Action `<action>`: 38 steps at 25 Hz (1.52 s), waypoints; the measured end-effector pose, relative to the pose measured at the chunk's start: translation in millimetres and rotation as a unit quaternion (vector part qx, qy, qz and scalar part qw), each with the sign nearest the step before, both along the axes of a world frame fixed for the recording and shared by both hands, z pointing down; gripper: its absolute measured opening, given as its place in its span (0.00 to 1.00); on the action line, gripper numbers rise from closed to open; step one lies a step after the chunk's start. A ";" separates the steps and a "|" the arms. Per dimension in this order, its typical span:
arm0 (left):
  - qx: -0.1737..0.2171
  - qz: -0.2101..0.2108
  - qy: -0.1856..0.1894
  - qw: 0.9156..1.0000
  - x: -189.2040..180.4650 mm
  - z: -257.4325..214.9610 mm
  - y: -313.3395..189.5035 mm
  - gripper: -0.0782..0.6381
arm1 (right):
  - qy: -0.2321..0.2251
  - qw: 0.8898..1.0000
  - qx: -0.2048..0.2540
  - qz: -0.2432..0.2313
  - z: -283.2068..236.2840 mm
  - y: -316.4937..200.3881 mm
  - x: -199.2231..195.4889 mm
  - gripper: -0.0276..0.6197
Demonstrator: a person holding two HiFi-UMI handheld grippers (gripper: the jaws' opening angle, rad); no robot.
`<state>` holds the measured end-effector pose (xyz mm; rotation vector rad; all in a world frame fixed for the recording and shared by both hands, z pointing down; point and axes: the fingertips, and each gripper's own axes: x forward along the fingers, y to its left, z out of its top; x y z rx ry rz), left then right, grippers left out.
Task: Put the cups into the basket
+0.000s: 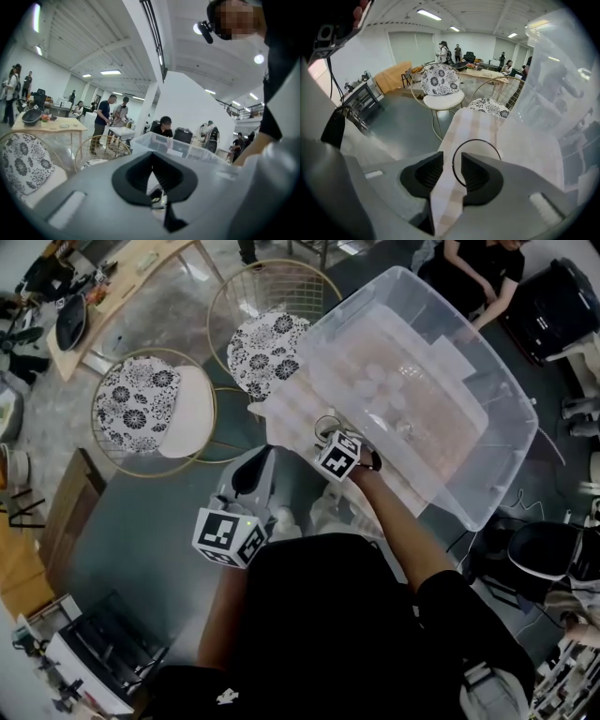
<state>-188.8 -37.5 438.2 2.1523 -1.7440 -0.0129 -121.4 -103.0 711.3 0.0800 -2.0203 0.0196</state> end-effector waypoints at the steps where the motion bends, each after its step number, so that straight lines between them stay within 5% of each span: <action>1: 0.001 -0.001 0.000 1.000 0.1 -0.4 0.2 0.12 | 0.011 1.000 0.002 -0.011 3.9 1.6 -0.3 0.23; 10: -0.003 -0.022 0.000 1.000 -6.7 1.3 4.2 0.12 | 0.078 0.994 0.014 -0.071 28.2 4.1 5.0 0.23; 19: -0.003 -0.035 0.003 0.999 -10.9 2.7 8.6 0.12 | 0.135 0.985 0.043 -0.102 40.2 0.2 9.2 0.13; 38: -0.006 -0.038 0.005 0.999 -18.0 4.4 7.5 0.12 | 0.115 0.985 0.052 -0.116 30.3 9.5 10.7 0.11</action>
